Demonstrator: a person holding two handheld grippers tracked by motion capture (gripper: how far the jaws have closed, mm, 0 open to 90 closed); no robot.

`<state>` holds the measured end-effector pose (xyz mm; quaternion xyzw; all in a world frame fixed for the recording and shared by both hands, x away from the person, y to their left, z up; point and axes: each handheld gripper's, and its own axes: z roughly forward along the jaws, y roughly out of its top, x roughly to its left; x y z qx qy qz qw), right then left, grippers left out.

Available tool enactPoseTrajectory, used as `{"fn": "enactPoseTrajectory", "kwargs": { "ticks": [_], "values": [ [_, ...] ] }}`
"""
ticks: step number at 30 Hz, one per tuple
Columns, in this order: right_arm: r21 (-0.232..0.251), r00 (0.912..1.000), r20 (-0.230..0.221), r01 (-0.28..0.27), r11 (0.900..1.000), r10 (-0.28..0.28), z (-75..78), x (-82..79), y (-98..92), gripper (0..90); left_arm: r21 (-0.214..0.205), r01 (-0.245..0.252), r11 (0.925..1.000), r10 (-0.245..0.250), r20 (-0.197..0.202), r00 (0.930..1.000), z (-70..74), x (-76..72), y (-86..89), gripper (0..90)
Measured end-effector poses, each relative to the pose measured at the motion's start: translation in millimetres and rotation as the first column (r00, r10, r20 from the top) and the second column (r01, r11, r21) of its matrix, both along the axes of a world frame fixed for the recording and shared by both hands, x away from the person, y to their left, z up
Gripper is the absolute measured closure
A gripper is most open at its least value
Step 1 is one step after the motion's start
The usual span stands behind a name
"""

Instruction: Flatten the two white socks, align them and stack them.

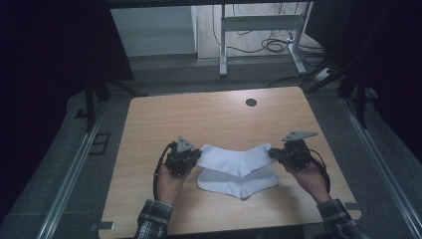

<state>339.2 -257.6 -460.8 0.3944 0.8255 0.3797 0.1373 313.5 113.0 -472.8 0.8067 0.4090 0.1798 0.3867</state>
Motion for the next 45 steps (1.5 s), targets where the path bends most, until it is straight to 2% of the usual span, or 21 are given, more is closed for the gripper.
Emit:
{"fn": "enactPoseTrajectory", "kwargs": {
  "ticks": [5, 9, 15, 18, 22, 23, 25, 27, 29, 31, 32, 34, 36, 39, 42, 43, 45],
  "values": [
    [0.007, 0.9998, -0.002, -0.021, 0.9997, 0.021, 0.3, -19.0, -6.6, 81.7, -0.015, 0.026, 0.9996, -0.026, -0.001, 0.9997, -1.2, -18.9, -0.1, 84.4],
    [0.002, 0.9993, -0.015, -0.034, 0.9994, 0.034, -4.0, -30.3, -11.1, 81.7, -0.019, 0.040, 0.9990, -0.041, -0.012, 0.9991, -7.7, -31.3, -2.0, 84.3],
    [-0.034, 0.9964, -0.074, -0.043, 0.9985, 0.040, -25.8, -33.8, -8.3, 81.5, 0.026, 0.050, 0.9984, -0.049, -0.045, 0.9978, -27.2, -37.2, -8.0, 84.2],
    [-0.048, 0.9949, -0.092, -0.046, 0.9978, 0.041, -36.6, -32.2, -5.7, 81.3, 0.062, 0.042, 0.9972, -0.040, -0.048, 0.9981, -35.6, -38.0, -10.0, 84.2],
    [-0.074, 0.9920, -0.118, -0.054, 0.9958, 0.045, -46.4, -29.5, -1.6, 80.6, 0.077, 0.037, 0.9963, -0.033, -0.062, 0.9976, -44.6, -38.3, -8.0, 83.3],
    [-0.081, 0.9909, -0.126, -0.059, 0.9949, 0.049, -48.4, -29.1, -0.9, 79.7, 0.100, 0.041, 0.9941, -0.035, -0.067, 0.9972, -47.4, -38.1, -8.3, 80.1],
    [-0.102, 0.9920, -0.118, -0.057, 0.9932, 0.045, -50.6, -28.7, -0.4, 75.6, 0.150, 0.013, 0.9886, -0.007, -0.043, 0.9991, -50.9, -38.9, -9.4, 63.7],
    [-0.096, 0.9952, -0.092, -0.040, 0.9946, 0.031, -47.6, -28.8, -2.6, 68.5, 0.126, -0.016, 0.9919, 0.019, -0.026, 0.9995, -49.6, -38.8, -7.8, 54.9],
    [-0.085, 0.9967, -0.079, -0.025, 0.9961, 0.019, -43.4, -29.6, -4.5, 61.7, 0.109, -0.036, 0.9934, 0.040, -0.030, 0.9988, -47.1, -36.1, -5.8, 45.9],
    [-0.087, 0.9955, -0.093, -0.029, 0.9958, 0.020, -44.2, -28.9, -3.8, 58.7, 0.078, -0.035, 0.9963, 0.039, -0.055, 0.9977, -47.9, -32.7, -4.0, 43.7],
    [-0.094, 0.9960, -0.087, -0.030, 0.9951, 0.022, -46.1, -28.6, -3.0, 58.3, 0.075, -0.034, 0.9966, 0.039, -0.066, 0.9971, -49.7, -30.9, -3.9, 43.1],
    [-0.106, 0.9939, -0.108, -0.033, 0.9938, 0.021, -51.9, -27.4, -0.4, 56.4, 0.077, -0.037, 0.9964, 0.043, -0.084, 0.9955, -54.9, -27.0, -4.5, 41.8],
    [-0.125, 0.9930, -0.117, -0.031, 0.9916, 0.016, -57.9, -26.2, 1.8, 56.3, 0.068, -0.029, 0.9973, 0.036, -0.104, 0.9939, -59.8, -23.2, -5.0, 42.0],
    [-0.097, 0.9903, -0.139, -0.021, 0.9951, 0.008, -59.8, -25.2, 0.7, 60.2, 0.038, -0.005, 0.9993, 0.010, -0.119, 0.9928, -64.0, -19.5, -6.2, 46.9],
    [-0.056, 0.9861, -0.166, -0.019, 0.9983, 0.010, -61.6, -24.5, -1.4, 70.5, -0.003, 0.028, 0.9996, -0.028, -0.144, 0.9892, -64.2, -16.9, -7.5, 62.7],
    [-0.043, 0.9834, -0.181, -0.021, 0.9989, 0.013, -61.6, -24.2, -1.7, 72.4, -0.018, 0.038, 0.9991, -0.040, -0.150, 0.9879, -64.6, -16.5, -8.2, 69.7],
    [-0.035, 0.9825, -0.186, -0.020, 0.9992, 0.013, -61.9, -24.3, -1.6, 74.8, -0.034, 0.045, 0.9984, -0.050, -0.160, 0.9859, -64.9, -16.5, -8.4, 78.1]
  ]
}}
